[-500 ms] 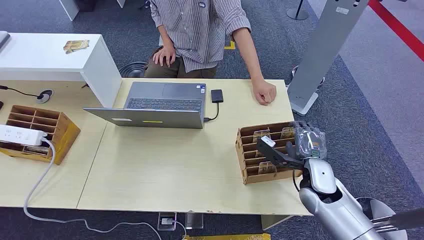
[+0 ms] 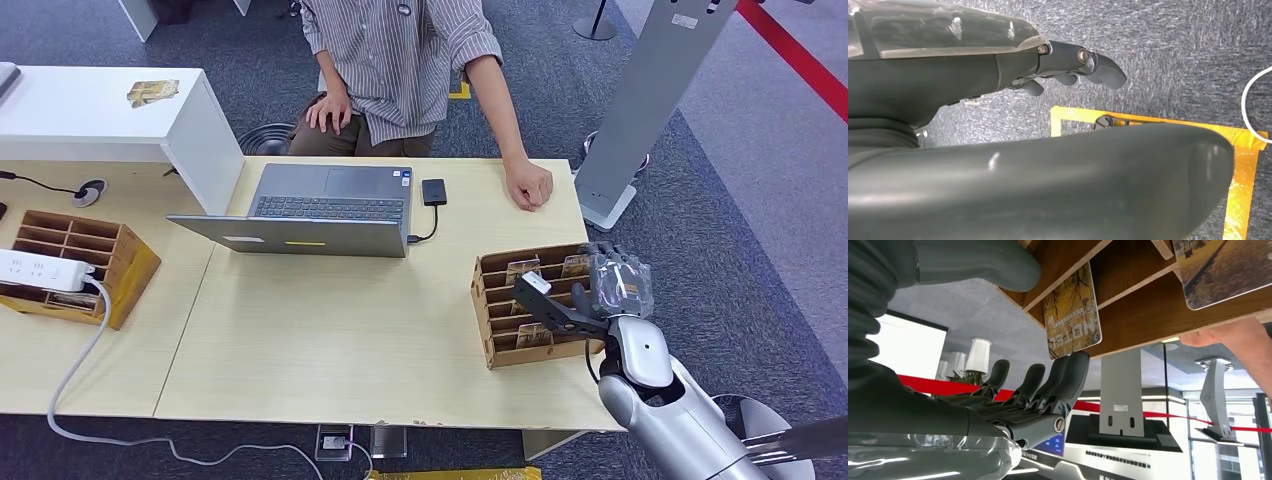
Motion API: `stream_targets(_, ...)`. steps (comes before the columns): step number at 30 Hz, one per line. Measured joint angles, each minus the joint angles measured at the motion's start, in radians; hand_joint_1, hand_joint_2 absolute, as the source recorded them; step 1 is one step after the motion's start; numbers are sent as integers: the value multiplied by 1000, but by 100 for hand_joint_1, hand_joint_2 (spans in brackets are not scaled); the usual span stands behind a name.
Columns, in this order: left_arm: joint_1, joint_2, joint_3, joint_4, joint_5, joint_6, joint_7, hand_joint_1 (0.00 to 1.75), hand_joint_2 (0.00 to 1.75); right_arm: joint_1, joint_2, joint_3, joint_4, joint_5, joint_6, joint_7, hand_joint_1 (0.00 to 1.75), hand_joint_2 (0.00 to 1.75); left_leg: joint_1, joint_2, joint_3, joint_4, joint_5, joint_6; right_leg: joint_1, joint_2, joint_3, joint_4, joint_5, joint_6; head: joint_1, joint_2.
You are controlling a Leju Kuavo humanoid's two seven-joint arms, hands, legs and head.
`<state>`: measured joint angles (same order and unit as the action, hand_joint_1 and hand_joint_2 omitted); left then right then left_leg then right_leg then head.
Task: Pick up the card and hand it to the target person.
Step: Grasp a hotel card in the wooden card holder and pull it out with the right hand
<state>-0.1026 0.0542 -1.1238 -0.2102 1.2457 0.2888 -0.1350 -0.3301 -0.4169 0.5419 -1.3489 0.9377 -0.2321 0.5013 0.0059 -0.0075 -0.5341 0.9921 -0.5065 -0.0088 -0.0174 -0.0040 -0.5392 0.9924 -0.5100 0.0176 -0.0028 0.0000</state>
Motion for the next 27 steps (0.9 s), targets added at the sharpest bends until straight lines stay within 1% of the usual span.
stream_targets(4, 0, 0, 0, 0, 0, 0, 0, 0, 0, 1, 0, 0, 0, 0, 0, 0, 67, 175, 0, 0, 0, 0, 0, 0, 0, 0, 0, 0, 0, 0, 0, 0)
stream_targets(8, 0, 0, 0, 0, 0, 0, 0, 0, 0, 2, 0, 0, 0, 0, -1, 0, 70, 175, 0, 0, 0, 0, 0, 0, 0, 0, 0, 0, 0, 0, 0, 0)
stream_targets(14, 0, 0, 0, 0, 1, 2, -3, 0, 0, 1, 0, -1, 0, 4, -4, -1, 85, 175, 0, 0, 0, 0, 0, 0, 0, 0, 0, 0, 0, 0, 0, 0)
stream_targets(21, 0, 0, 0, 0, 2, 2, -3, 0, 0, 0, 0, -2, 0, 4, -7, -2, 87, 175, 0, 0, 0, 0, 0, 0, 0, 0, 0, 0, 0, 0, 0, 0)
stream_targets(27, 0, 0, 0, 0, 2, 2, -4, 0, 0, 0, 0, -2, 0, 4, -9, -2, 96, 175, 0, 0, 0, 0, 0, 0, 0, 0, 0, 0, 0, 0, 0, 0)
